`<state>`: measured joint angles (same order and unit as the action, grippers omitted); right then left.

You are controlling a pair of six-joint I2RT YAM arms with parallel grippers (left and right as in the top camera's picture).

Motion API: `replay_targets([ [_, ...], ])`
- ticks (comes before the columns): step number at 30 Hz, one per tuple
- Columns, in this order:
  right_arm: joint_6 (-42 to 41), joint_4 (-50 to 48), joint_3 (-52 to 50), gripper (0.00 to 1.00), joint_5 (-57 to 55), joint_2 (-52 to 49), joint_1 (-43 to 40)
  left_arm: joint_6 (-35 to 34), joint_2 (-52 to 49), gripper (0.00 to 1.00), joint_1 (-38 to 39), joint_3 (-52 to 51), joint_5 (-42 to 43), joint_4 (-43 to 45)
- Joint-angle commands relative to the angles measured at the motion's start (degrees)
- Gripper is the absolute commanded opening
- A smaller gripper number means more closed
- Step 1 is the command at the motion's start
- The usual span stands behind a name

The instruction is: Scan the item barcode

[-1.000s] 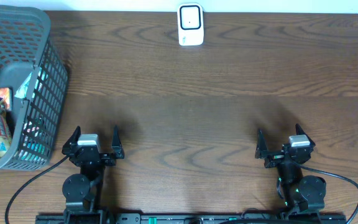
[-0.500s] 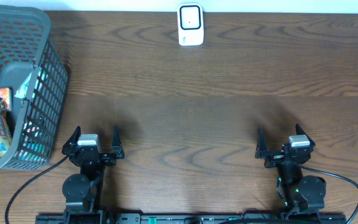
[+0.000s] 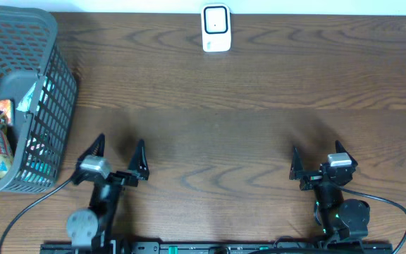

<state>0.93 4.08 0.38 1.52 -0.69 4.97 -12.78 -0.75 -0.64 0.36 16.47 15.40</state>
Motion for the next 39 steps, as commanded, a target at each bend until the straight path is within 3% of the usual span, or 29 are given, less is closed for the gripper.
replay_targets([
  [1, 0.87, 0.22, -0.07, 0.99, -0.33, 0.28, -0.48, -8.37, 0.52, 1.0, -0.26, 1.14, 3.65, 10.75],
  [7, 0.87, 0.22, -0.07, 0.99, -0.33, 0.28, -0.48, -8.31, -3.82, 1.0, -0.26, 11.98, 1.97, 13.66],
  [10, 0.87, 0.22, -0.07, 0.99, -0.33, 0.28, -0.48, -5.57, -10.71, 1.0, -0.31, 20.61, 0.17, 12.96],
  [12, 0.87, 0.22, -0.07, 0.99, -0.33, 0.28, -0.48, -4.68, -17.81, 1.0, -0.31, 29.0, -2.08, 8.02],
  [14, 0.87, 0.22, -0.07, 0.99, -0.33, 0.28, -0.48, -1.6, -27.5, 1.0, -0.31, 40.72, -2.4, -1.4],
  [16, 0.87, 0.22, -0.07, 0.99, -0.33, 0.28, -0.48, 6.47, -38.77, 1.0, -0.33, 55.17, -2.56, -14.21],
  [17, 0.87, 0.22, -0.07, 0.99, -0.33, 0.28, -0.48, 14.03, -47.89, 1.0, -0.59, 67.45, -6.43, -25.42],
  [18, 0.87, 0.22, -0.07, 0.99, -0.33, 0.28, -0.48, 15.85, -52.39, 1.0, -1.09, 73.75, -10.34, -30.71],
  [20, 0.87, 0.22, -0.07, 0.99, -0.33, 0.28, -0.48, 16.0, -62.49, 1.0, -3.63, 87.93, -18.23, -41.18],
  [26, 0.87, 0.22, -0.07, 0.99, -0.33, 0.28, -0.48, 15.41, -82.2, 1.0, -16.96, 117.09, -18.88, -61.42],
  [28, 0.87, 0.22, -0.07, 0.99, -0.33, 0.28, -0.48, 15.37, -85.53, 1.0, -21.86, 120.69, -18.88, -66.97],
  [39, 0.87, 0.22, -0.07, 0.99, -0.33, 0.28, -0.48, 15.96, -95.38, 1.0, -43.39, 118.84, -22.47, -88.65],
])
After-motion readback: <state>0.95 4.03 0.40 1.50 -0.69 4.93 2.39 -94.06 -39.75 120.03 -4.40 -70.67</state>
